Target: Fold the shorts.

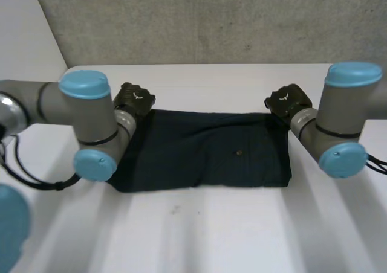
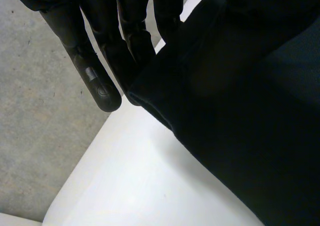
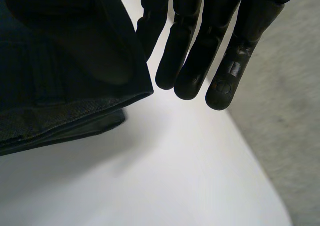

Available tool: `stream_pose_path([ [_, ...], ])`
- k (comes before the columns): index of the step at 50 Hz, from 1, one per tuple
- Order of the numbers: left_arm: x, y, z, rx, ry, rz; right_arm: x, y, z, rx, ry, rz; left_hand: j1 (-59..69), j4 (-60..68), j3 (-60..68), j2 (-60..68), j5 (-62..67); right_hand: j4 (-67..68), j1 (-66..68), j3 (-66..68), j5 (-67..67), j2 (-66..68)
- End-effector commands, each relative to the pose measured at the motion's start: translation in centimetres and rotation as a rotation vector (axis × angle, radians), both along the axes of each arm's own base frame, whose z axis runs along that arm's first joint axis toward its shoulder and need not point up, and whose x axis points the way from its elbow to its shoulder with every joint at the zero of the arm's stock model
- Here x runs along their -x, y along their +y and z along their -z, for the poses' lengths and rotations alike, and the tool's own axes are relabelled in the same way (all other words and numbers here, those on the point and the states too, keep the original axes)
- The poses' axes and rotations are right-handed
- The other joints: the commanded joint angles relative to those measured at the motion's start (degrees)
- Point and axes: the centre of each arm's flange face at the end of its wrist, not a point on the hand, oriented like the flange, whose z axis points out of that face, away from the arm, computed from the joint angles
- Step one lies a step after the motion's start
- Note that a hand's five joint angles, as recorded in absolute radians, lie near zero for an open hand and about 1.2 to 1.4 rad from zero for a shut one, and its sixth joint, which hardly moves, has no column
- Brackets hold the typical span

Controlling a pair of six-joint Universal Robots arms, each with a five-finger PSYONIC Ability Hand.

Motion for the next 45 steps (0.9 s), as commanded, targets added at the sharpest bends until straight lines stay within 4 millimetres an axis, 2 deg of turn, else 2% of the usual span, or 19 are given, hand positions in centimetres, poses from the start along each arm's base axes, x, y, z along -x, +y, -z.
stream_pose_path([
  [1, 1.8, -3.7, 2.0, 0.11, 0.056, -0.002, -1.0, -2.8, 3.7, 0.154, 0.048, -0.012, -4.07, -8.66, -7.87, -8.54, -7.05, 11.89, 25.79, 12.45, 13.01, 12.62],
  [2, 2.0, -3.9, 2.0, 0.127, 0.066, -0.003, -1.2, -3.0, 3.7, 0.174, 0.052, -0.015, -10.48, -15.07, -14.27, -14.95, -13.45, 11.89, 25.79, 12.45, 13.01, 12.62],
  [3, 2.0, -4.1, 1.9, 0.147, 0.076, -0.004, -1.3, -3.4, 3.5, 0.224, 0.045, -0.011, -13.87, -18.46, -17.67, -18.34, -16.85, 5.95, 19.85, 6.52, 7.08, 6.68],
  [4, 2.3, -4.5, 1.7, 0.187, 0.095, -0.002, -1.4, -3.7, 3.3, 0.25, 0.036, -0.006, -15.24, -19.83, -19.04, -19.71, -18.21, -6.76, 7.13, -6.2, -5.64, -6.03],
  [6, 2.5, -4.8, 1.4, 0.226, 0.113, -0.004, -1.5, -4.1, 2.8, 0.296, 0.011, 0.001, -27.15, -31.73, -30.94, -31.61, -30.12, -27.49, -13.59, -26.92, -26.36, -26.75],
  [7, 2.5, -5.0, 1.3, 0.242, 0.12, -0.01, -1.6, -4.3, 2.5, 0.33, -0.014, 0.005, -37.19, -41.78, -40.98, -41.66, -40.16, -45.07, -31.17, -44.5, -43.94, -44.33],
  [8, 2.6, -5.1, 1.1, 0.266, 0.131, -0.011, -1.6, -4.4, 2.3, 0.342, -0.028, 0.008, -54.16, -58.74, -57.95, -58.63, -57.13, -55.9, -42.0, -55.33, -54.78, -55.17],
  [9, 2.7, -5.0, 1.0, 0.272, 0.136, -0.008, -1.5, -4.5, 2.2, 0.347, -0.041, 0.012, -54.16, -58.74, -57.95, -58.63, -57.13, -58.11, -44.21, -57.55, -56.99, -57.38],
  [14, 3.5, -3.3, 1.7, 0.241, 0.132, 0.022, -1.1, -3.6, 0.4, 0.31, -0.115, 0.021, -54.16, -58.74, -57.95, -58.63, -57.13, -58.11, -44.21, -57.55, -56.99, -57.38],
  [17, 2.9, -2.6, -0.6, 0.252, 0.142, 0.017, -0.1, -2.1, -1.5, 0.254, -0.155, 0.034, -54.16, -58.74, -57.95, -58.63, -57.13, -58.11, -44.21, -57.55, -56.99, -57.38],
  [18, 2.8, -2.3, -1.1, 0.251, 0.143, 0.017, 0.2, -0.9, -2.3, 0.213, -0.176, 0.03, -54.16, -58.74, -57.95, -58.63, -57.13, -58.11, -44.21, -57.55, -56.99, -57.38],
  [21, 1.7, -0.9, -2.1, 0.224, 0.132, 0.015, 0.8, 1.0, -2.8, 0.124, -0.201, 0.034, -54.16, -58.74, -57.95, -58.63, -57.13, -58.11, -44.21, -57.55, -56.99, -57.38],
  [23, 0.9, 0.4, -3.0, 0.209, 0.125, 0.015, 1.5, 3.1, -2.9, 0.018, -0.212, 0.046, -54.16, -58.74, -57.95, -58.63, -57.13, -58.11, -44.21, -57.55, -56.99, -57.38],
  [26, -0.1, 2.1, -3.6, 0.182, 0.122, 0.014, 2.3, 5.8, -2.2, -0.137, -0.232, 0.058, -54.16, -58.74, -57.95, -58.63, -57.13, -53.67, -39.77, -53.1, -52.54, -52.94],
  [27, -0.7, 3.2, -3.8, 0.157, 0.129, 0.013, 2.5, 6.5, -1.9, -0.174, -0.242, 0.062, -54.16, -58.74, -57.95, -58.63, -57.13, -52.49, -38.59, -51.92, -51.37, -51.76],
  [32, -2.4, 6.2, -3.8, 0.072, 0.2, -0.002, 3.4, 8.5, 0.0, -0.322, -0.317, 0.069, -54.16, -58.74, -57.95, -58.63, -57.13, -47.61, -33.71, -47.04, -46.49, -46.88],
  [36, -3.5, 8.5, -2.9, -0.035, 0.291, -0.024, 4.1, 8.3, 1.5, -0.341, -0.342, 0.079, -54.16, -58.74, -57.95, -58.63, -57.13, -44.41, -30.51, -43.84, -43.29, -43.68],
  [41, -4.2, 10.0, -1.9, -0.108, 0.343, -0.042, 4.0, 7.5, 3.7, -0.334, -0.345, 0.084, -54.16, -58.74, -57.95, -58.63, -57.13, -37.03, -23.13, -36.46, -35.9, -36.3],
  [45, -4.4, 10.6, -1.4, -0.131, 0.342, -0.046, 4.1, 6.6, 4.8, -0.33, -0.341, 0.092, -54.16, -58.74, -57.95, -58.63, -57.13, -12.34, 1.56, -11.77, -11.22, -11.61],
])
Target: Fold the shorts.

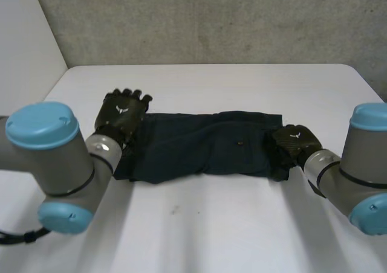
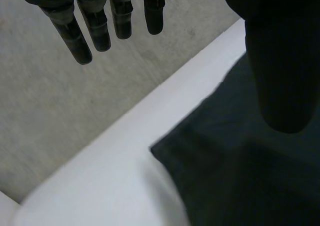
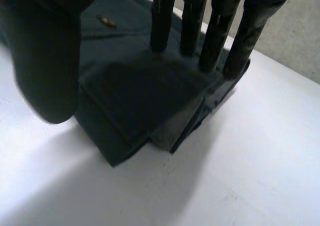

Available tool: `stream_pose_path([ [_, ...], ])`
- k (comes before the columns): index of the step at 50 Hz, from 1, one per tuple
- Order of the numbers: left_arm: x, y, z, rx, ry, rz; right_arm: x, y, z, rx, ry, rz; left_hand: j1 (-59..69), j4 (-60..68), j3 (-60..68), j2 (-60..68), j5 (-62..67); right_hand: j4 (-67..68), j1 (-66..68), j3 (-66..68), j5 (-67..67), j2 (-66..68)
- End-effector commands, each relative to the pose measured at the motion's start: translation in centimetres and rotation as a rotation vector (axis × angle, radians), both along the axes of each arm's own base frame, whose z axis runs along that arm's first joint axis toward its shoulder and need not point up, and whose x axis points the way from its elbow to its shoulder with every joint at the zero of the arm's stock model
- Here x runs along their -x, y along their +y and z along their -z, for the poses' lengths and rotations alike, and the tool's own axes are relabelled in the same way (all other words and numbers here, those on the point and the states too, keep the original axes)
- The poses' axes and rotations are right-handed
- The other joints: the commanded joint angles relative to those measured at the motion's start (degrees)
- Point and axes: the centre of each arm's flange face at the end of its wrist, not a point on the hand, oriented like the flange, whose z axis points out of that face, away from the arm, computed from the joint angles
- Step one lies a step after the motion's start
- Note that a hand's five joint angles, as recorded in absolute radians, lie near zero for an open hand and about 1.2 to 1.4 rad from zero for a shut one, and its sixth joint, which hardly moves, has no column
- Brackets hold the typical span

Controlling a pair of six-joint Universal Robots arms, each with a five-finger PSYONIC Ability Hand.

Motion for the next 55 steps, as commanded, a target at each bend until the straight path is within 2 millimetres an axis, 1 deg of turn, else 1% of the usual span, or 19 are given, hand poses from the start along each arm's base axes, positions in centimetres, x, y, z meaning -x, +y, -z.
stream_pose_path([
  [1, -0.5, 1.3, 1.1, -0.061, 0.027, -0.005, 0.4, -1.8, 2.4, 0.008, 0.01, 0.02, -0.99, -1.6, -2.13, -1.39, -2.6, 41.83, 45.53, 41.75, 42.93, 42.07],
  [3, -0.6, 1.3, 1.2, -0.066, 0.024, -0.007, 0.6, -2.0, 2.6, 0.004, 0.013, 0.027, -0.99, -1.6, -2.13, -1.39, -2.6, 51.49, 55.19, 51.4, 52.59, 51.72],
  [7, -0.7, 1.3, 1.2, -0.065, 0.025, -0.011, 1.3, -2.2, 2.0, 0.015, 0.011, 0.047, -0.99, -1.6, -2.13, -1.39, -2.6, 51.51, 55.21, 51.42, 52.6, 51.74],
  [15, -1.1, 1.8, -0.6, -0.028, 0.047, -0.012, 4.9, -3.3, -2.4, 0.12, 0.071, 0.117, -0.99, -1.6, -2.13, -1.39, -2.6, 51.51, 55.21, 51.42, 52.6, 51.74],
  [20, -1.7, 2.5, -1.8, -0.005, 0.06, -0.017, 7.6, -3.7, -3.1, 0.153, 0.329, 0.089, -0.99, -1.6, -2.13, -1.39, -2.6, 51.51, 55.21, 51.42, 52.6, 51.74],
  [24, -2.7, 2.9, -2.7, 0.013, 0.071, -0.035, 8.2, -4.1, -3.8, 0.212, 0.527, 0.015, -0.99, -1.6, -2.13, -1.39, -2.6, 51.51, 55.21, 51.42, 52.6, 51.74],
  [26, -2.9, 3.0, -2.8, 0.016, 0.072, -0.041, 7.6, -4.2, -4.3, 0.254, 0.573, -0.014, -0.99, -1.6, -2.13, -1.39, -2.6, 51.51, 55.21, 51.42, 52.6, 51.74],
  [30, -3.0, 3.1, -2.9, 0.018, 0.075, -0.045, 1.9, -2.4, -6.3, 0.39, 0.561, -0.168, -0.99, -1.6, -2.13, -1.39, -2.6, 51.51, 55.21, 51.42, 52.6, 51.74],
  [31, -3.0, 3.1, -2.9, 0.018, 0.075, -0.046, -0.3, -1.4, -7.0, 0.44, 0.548, -0.225, -0.99, -1.6, -2.13, -1.39, -2.6, 51.51, 55.21, 51.42, 52.6, 51.74],
  [33, -3.0, 3.0, -2.9, 0.02, 0.078, -0.048, -2.8, 0.1, -7.1, 0.475, 0.529, -0.302, -0.99, -1.6, -2.13, -1.39, -2.6, 51.51, 55.21, 51.42, 52.6, 51.74],
  [34, -3.0, 3.0, -3.0, 0.022, 0.078, -0.046, -4.7, 1.5, -7.0, 0.502, 0.506, -0.373, -0.99, -1.6, -2.13, -1.39, -2.6, 51.51, 55.21, 51.42, 52.6, 51.74],
  [37, -2.9, 3.0, -3.2, 0.026, 0.082, -0.045, -7.5, 4.2, -6.0, 0.525, 0.465, -0.503, -0.99, -1.6, -2.13, -1.39, -2.6, 51.51, 55.21, 51.42, 52.6, 51.74],
  [38, -2.9, 3.0, -3.2, 0.028, 0.083, -0.045, -9.3, 6.5, -5.2, 0.534, 0.441, -0.609, -0.99, -1.6, -2.13, -1.39, -2.6, 51.51, 55.21, 51.42, 52.6, 51.74],
  [42, -2.7, 2.9, -3.6, 0.04, 0.089, -0.044, -12.2, 12.2, -2.6, 0.525, 0.407, -0.853, -0.99, -1.6, -2.13, -1.39, -2.6, 51.51, 55.21, 51.42, 52.6, 51.74],
  [45, -2.5, 2.7, -4.1, 0.056, 0.098, -0.04, -12.6, 13.1, -1.6, 0.499, 0.393, -0.898, -0.99, -1.6, -2.13, -1.39, -2.6, 51.51, 55.21, 51.42, 52.6, 51.74],
  [49, -2.3, 2.3, -5.0, 0.082, 0.111, -0.04, -12.6, 13.3, -2.0, 0.47, 0.341, -0.889, -0.99, -1.6, -2.13, -1.39, -2.6, 7.24, 10.94, 7.16, 8.34, 7.48],
  [50, -2.2, 2.1, -5.2, 0.088, 0.114, -0.039, -12.5, 13.0, -2.3, 0.436, 0.3, -0.861, -0.99, -1.6, -2.13, -1.39, -2.6, -6.0, -2.3, -6.08, -4.9, -5.76],
  [52, -2.0, 1.8, -6.0, 0.108, 0.128, -0.039, -12.3, 12.1, -3.1, 0.398, 0.237, -0.804, -0.99, -1.6, -2.13, -1.39, -2.6, -17.68, -13.98, -17.77, -16.58, -17.45],
  [55, -1.3, 1.5, -6.9, 0.125, 0.16, -0.027, -10.7, 9.2, -6.4, 0.32, 0.052, -0.635, -0.99, -1.6, -2.13, -1.39, -2.6, -18.49, -14.79, -18.58, -17.4, -18.26],
])
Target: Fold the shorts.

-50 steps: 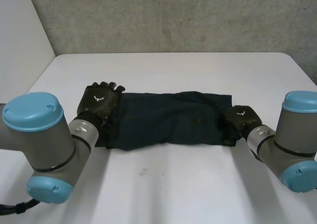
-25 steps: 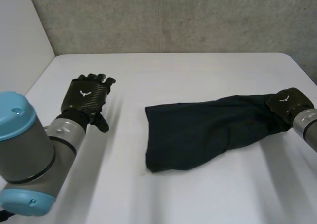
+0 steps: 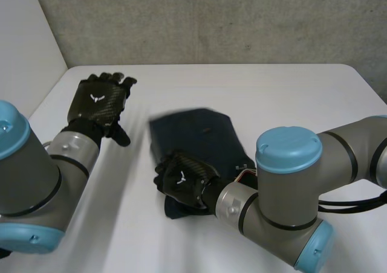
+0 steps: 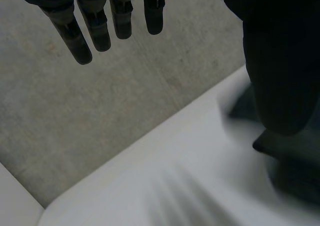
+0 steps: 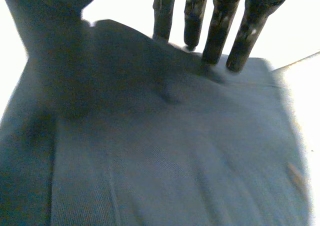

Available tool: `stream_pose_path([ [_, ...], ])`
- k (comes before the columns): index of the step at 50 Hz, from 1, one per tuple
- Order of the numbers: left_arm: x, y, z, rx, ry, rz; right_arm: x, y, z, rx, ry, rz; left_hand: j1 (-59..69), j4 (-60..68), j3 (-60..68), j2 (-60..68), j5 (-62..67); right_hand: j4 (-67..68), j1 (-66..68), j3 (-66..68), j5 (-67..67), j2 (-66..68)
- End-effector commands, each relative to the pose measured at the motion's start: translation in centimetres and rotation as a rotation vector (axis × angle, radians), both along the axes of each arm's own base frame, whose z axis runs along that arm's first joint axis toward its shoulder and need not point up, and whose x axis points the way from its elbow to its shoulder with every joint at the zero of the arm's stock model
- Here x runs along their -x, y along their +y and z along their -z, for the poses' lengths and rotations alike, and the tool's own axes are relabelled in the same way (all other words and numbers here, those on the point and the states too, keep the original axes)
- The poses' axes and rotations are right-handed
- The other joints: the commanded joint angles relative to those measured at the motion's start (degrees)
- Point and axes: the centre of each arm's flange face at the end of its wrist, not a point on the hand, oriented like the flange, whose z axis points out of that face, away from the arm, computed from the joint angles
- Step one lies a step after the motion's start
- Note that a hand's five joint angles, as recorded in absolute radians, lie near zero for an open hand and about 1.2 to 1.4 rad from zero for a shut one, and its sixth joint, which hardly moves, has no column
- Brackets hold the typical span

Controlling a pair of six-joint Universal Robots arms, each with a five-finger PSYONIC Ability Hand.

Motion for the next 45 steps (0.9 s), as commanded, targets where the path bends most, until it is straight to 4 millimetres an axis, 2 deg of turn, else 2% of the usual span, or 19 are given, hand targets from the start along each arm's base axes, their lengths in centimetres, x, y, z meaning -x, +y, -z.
stream_pose_path([
  [1, 1.2, -0.8, -2.2, 0.053, 0.058, 0.018, 2.5, -4.8, -5.1, -0.248, -0.289, 0.253, -0.99, -1.6, -2.13, -1.39, -2.61, -14.34, -10.33, -14.98, -14.79, -13.01],
  [3, 1.8, -0.9, -2.5, 0.056, 0.078, 0.032, 3.7, -6.4, -7.0, -0.343, -0.411, 0.339, -0.99, -1.6, -2.13, -1.39, -2.61, -14.34, -10.33, -14.98, -14.79, -13.01],
  [7, 3.4, -0.9, -2.7, 0.042, 0.114, 0.071, 5.6, -8.9, -8.5, -0.463, -0.552, 0.45, -0.99, -1.6, -2.13, -1.39, -2.61, -14.34, -10.33, -14.98, -14.79, -13.01],
  [11, 5.3, -0.2, -2.0, -0.025, 0.117, 0.122, 6.7, -10.4, -9.0, -0.49, -0.582, 0.51, -0.99, -1.6, -2.13, -1.39, -2.61, -14.34, -10.33, -14.98, -14.79, -13.01],
  [14, 6.8, 0.8, -1.0, -0.11, 0.116, 0.161, 6.7, -10.6, -9.0, -0.503, -0.565, 0.528, -0.99, -1.6, -2.13, -1.39, -2.61, -14.34, -10.33, -14.98, -14.79, -13.01],
  [20, 7.8, 1.8, 0.9, -0.291, 0.143, 0.133, 5.9, -12.2, -6.4, -0.601, -0.476, 0.577, -0.99, -1.6, -2.13, -1.39, -2.61, -14.34, -10.33, -14.98, -14.79, -13.01],
  [24, 8.1, 1.9, 2.0, -0.348, 0.153, 0.084, 5.4, -12.9, -5.0, -0.637, -0.418, 0.594, -0.99, -1.6, -2.13, -1.39, -2.61, -14.34, -10.33, -14.98, -14.79, -13.01],
  [26, 8.3, 2.1, 2.5, -0.363, 0.143, 0.076, 5.2, -13.3, -3.6, -0.654, -0.377, 0.605, -0.99, -1.6, -2.13, -1.39, -2.61, -14.34, -10.33, -14.98, -14.79, -13.01],
  [29, 8.9, 2.5, 4.0, -0.399, 0.103, 0.08, 5.1, -13.6, -2.4, -0.659, -0.342, 0.612, -0.99, -1.6, -2.13, -1.39, -2.61, -14.34, -10.33, -14.98, -14.79, -13.01],
  [35, 9.0, 2.4, 7.5, -0.486, 0.021, 0.062, 5.5, -14.3, 0.0, -0.585, -0.251, 0.666, -0.77, -1.39, -1.91, -1.18, -2.4, -14.34, -10.33, -14.98, -14.79, -13.01],
  [41, 9.0, 2.0, 9.3, -0.505, -0.061, 0.06, 5.8, -14.3, 1.2, -0.483, -0.149, 0.661, -0.77, -1.39, -1.91, -1.18, -2.4, -14.34, -10.33, -14.98, -14.79, -13.01],
  [45, 8.7, 1.1, 10.2, -0.492, -0.13, 0.057, 5.8, -14.2, 1.6, -0.476, -0.132, 0.654, -0.77, -1.38, -1.91, -1.18, -2.4, -14.34, -10.33, -14.98, -14.79, -13.01],
])
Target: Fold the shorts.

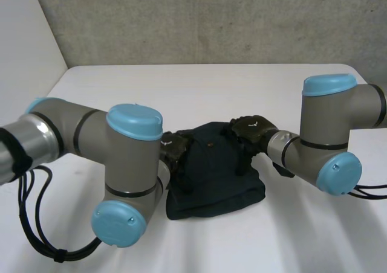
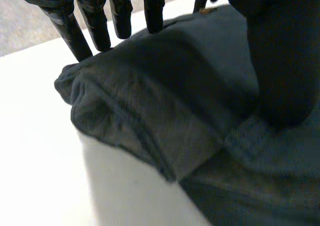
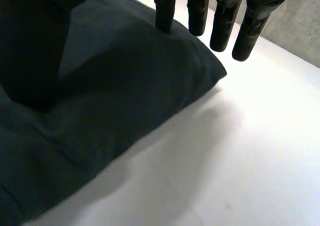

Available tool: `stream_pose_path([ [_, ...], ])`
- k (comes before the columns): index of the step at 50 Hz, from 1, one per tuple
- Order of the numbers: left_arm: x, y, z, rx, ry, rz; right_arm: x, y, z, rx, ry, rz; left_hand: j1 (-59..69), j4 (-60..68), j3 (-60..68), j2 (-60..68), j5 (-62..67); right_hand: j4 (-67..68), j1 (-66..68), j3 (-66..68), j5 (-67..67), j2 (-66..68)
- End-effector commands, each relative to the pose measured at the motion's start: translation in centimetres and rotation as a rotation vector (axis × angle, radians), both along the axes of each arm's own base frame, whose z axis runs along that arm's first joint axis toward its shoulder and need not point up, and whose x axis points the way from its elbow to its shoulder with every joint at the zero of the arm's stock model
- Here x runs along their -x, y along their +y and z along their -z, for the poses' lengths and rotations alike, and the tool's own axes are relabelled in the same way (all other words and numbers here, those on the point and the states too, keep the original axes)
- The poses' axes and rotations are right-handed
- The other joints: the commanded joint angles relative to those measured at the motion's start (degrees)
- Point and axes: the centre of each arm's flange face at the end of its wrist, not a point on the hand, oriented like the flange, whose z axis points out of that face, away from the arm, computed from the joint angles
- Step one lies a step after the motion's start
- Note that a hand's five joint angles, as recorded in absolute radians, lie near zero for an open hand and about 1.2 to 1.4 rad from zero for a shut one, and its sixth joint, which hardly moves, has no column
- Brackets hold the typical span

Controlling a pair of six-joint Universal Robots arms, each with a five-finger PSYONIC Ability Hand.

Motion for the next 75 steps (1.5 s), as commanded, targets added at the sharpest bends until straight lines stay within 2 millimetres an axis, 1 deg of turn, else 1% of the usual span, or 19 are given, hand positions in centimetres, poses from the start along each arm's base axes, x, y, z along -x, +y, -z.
stream_pose_path([
  [1, -0.7, -1.7, 1.7, 0.018, -0.123, 0.022, 0.2, 0.2, 1.0, 0.027, 0.065, -0.026, -0.61, -1.23, -1.75, -1.01, -2.22, -3.37, -0.22, -2.19, -3.49, -2.45],
  [6, -1.2, -2.5, 1.8, 0.045, -0.166, 0.04, 0.2, 0.3, 1.2, 0.037, 0.059, -0.029, -0.6, -1.23, -1.74, -1.01, -2.22, -3.37, -0.22, -2.19, -3.49, -2.45],
  [11, -0.8, -2.3, 0.8, 0.067, -0.145, 0.061, 0.1, 0.3, 0.9, 0.076, 0.04, -0.026, -0.77, -1.39, -1.91, -1.18, -2.39, -3.37, -0.22, -2.19, -3.49, -2.45],
  [15, -0.6, -2.0, -2.2, 0.119, -0.088, 0.088, -0.1, 0.7, -0.7, 0.132, 0.01, -0.028, -0.99, -1.61, -2.13, -1.39, -2.6, -3.37, -0.22, -2.19, -3.49, -2.45],
  [18, -0.4, -1.5, -4.6, 0.154, -0.038, 0.126, 0.3, 0.4, -2.8, 0.197, -0.039, 0.0, -0.99, -1.61, -2.13, -1.39, -2.6, -3.37, -0.22, -2.19, -3.49, -2.45],
  [19, -0.4, -1.3, -5.4, 0.166, -0.021, 0.132, 0.5, 0.3, -4.3, 0.232, -0.076, 0.028, -0.99, -1.61, -2.13, -1.39, -2.6, -3.37, -0.22, -2.19, -3.49, -2.45],
  [20, -0.7, -1.1, -7.0, 0.191, 0.005, 0.138, 0.6, 0.4, -5.0, 0.246, -0.095, 0.044, -0.99, -1.61, -2.13, -1.39, -2.6, -3.37, -0.22, -2.19, -3.49, -2.45],
  [22, -1.0, -0.9, -8.5, 0.216, 0.027, 0.139, 0.9, 0.4, -6.8, 0.279, -0.135, 0.084, -0.99, -1.61, -2.13, -1.39, -2.6, -3.37, -0.22, -2.19, -3.49, -2.45],
  [23, -1.3, -0.9, -9.5, 0.236, 0.043, 0.133, 1.3, 0.5, -8.7, 0.312, -0.175, 0.129, -0.99, -1.61, -2.13, -1.39, -2.6, -3.37, -0.22, -2.19, -3.49, -2.45],
  [26, -3.0, -1.1, -13.4, 0.318, 0.092, 0.093, 2.2, 0.7, -11.8, 0.367, -0.229, 0.201, -0.99, -1.61, -2.13, -1.39, -2.6, -3.37, -0.22, -2.19, -3.49, -2.45],
  [27, -3.5, -1.2, -14.2, 0.334, 0.102, 0.078, 2.9, 0.8, -13.6, 0.401, -0.259, 0.251, -0.99, -1.61, -2.13, -1.39, -2.6, -3.37, -0.22, -2.19, -3.49, -2.45],
  [28, -4.6, -1.4, -16.2, 0.376, 0.131, 0.046, 3.4, 0.9, -14.6, 0.423, -0.269, 0.277, -0.99, -1.61, -2.13, -1.39, -2.6, -3.37, -0.22, -2.19, -3.49, -2.45],
  [31, -6.2, -1.3, -18.7, 0.41, 0.173, -0.002, 5.1, 1.2, -17.2, 0.467, -0.273, 0.361, -0.99, -1.61, -2.13, -1.39, -2.6, -3.37, -0.22, -2.19, -3.49, -2.45],
  [32, -7.3, -1.1, -20.0, 0.411, 0.191, -0.033, 5.5, 1.4, -17.7, 0.468, -0.268, 0.379, -0.99, -1.61, -2.13, -1.39, -2.6, -3.37, -0.22, -2.19, -3.49, -2.45],
  [35, -9.2, -0.8, -21.4, 0.378, 0.199, -0.084, 6.6, 1.7, -18.9, 0.441, -0.246, 0.419, -0.99, -1.61, -2.13, -1.39, -2.6, -3.37, -0.22, -2.19, -3.49, -2.45],
  [39, -10.4, -0.8, -22.2, 0.357, 0.199, -0.119, 7.3, 2.2, -19.0, 0.393, -0.221, 0.429, -0.99, -1.61, -2.13, -1.39, -2.6, -3.37, -0.22, -2.19, -3.49, -2.45],
  [46, -10.9, -0.2, -22.9, 0.371, 0.216, -0.126, 7.4, 2.7, -19.4, 0.4, -0.224, 0.424, -0.99, -1.61, -2.13, -1.39, -2.6, -3.37, -0.22, -2.19, -3.49, -2.45],
  [65, -11.0, -0.2, -22.3, 0.353, 0.203, -0.126, 7.4, 3.0, -18.7, 0.38, -0.208, 0.416, -0.99, -1.61, -2.13, -1.39, -2.6, -3.37, -0.22, -2.19, -3.49, -2.45],
  [75, -10.9, -0.2, -21.9, 0.34, 0.198, -0.126, 7.4, 3.1, -19.0, 0.388, -0.211, 0.417, -0.99, -1.61, -2.13, -1.39, -2.6, -3.37, -0.22, -2.19, -3.49, -2.45],
])
